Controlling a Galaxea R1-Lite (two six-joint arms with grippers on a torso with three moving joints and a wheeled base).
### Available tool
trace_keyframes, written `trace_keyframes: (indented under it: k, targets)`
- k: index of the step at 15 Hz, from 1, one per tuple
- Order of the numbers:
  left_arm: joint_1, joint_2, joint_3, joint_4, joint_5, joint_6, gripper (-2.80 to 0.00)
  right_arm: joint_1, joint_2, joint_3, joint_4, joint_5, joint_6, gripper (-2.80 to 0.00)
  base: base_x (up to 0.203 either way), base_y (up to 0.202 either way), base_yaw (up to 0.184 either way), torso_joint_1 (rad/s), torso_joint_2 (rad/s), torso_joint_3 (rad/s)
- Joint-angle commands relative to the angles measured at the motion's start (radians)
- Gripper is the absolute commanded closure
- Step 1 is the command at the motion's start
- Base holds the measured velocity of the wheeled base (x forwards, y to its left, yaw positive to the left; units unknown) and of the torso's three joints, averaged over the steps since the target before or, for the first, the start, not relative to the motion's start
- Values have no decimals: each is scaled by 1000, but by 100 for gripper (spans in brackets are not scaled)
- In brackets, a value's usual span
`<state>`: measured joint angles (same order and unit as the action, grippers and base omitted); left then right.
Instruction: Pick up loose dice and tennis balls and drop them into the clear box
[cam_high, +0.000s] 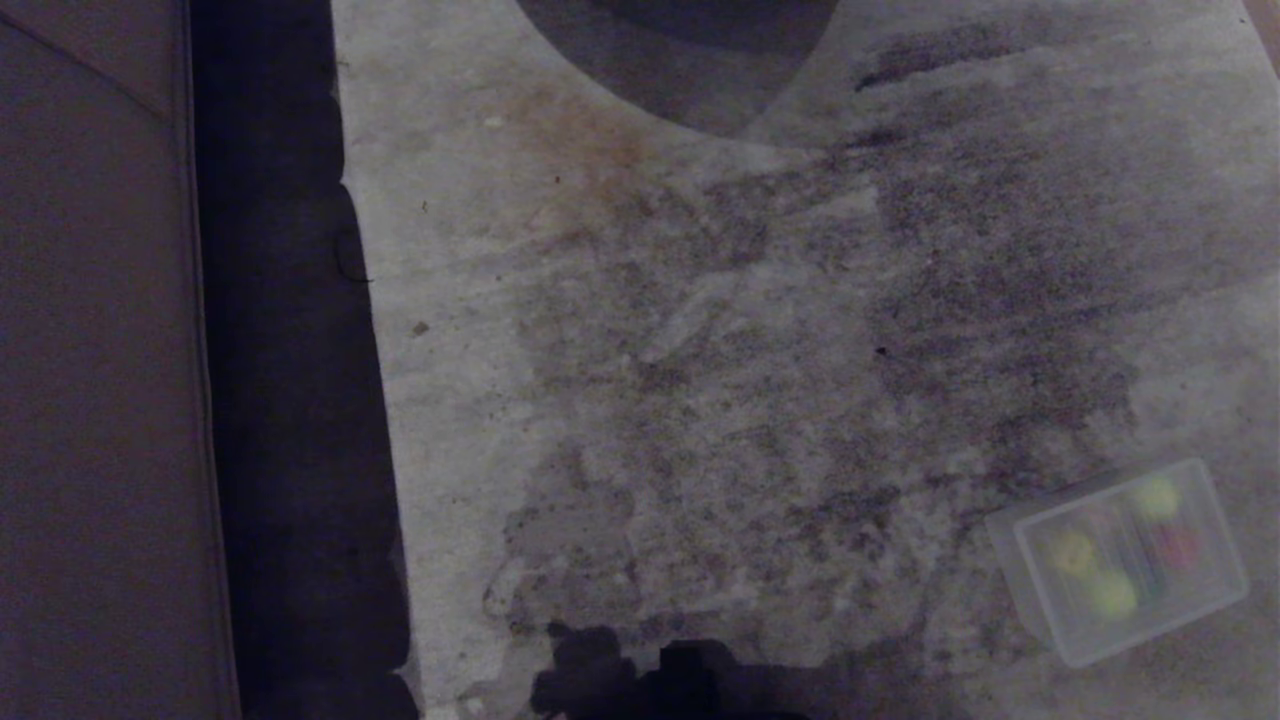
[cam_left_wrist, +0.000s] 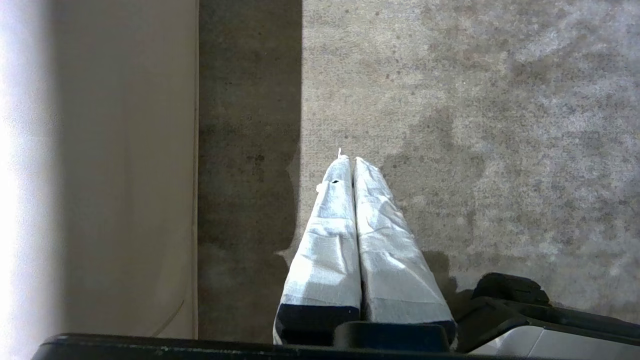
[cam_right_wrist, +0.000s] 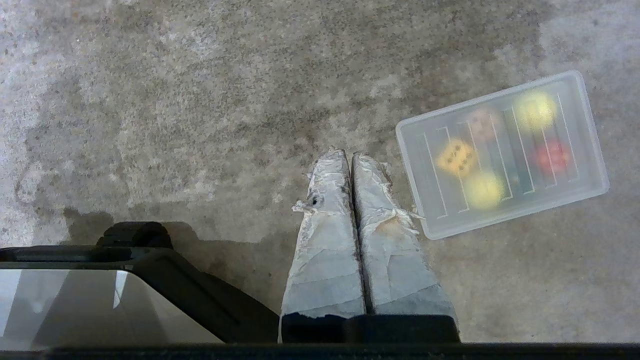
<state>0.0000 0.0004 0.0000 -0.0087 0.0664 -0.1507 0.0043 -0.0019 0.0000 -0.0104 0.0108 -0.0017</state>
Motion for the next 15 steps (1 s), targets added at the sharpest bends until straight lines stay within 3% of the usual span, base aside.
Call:
trace_keyframes:
  k: [1, 15]
  targets:
    - [0, 1, 0, -1, 0, -1, 0, 0, 3, 5, 0, 0, -1, 0, 0, 0, 0, 0, 0, 0]
    - [0, 1, 0, -1, 1, -1, 0, 0, 3, 5, 0, 0, -1, 0, 0, 0, 0, 0, 0, 9]
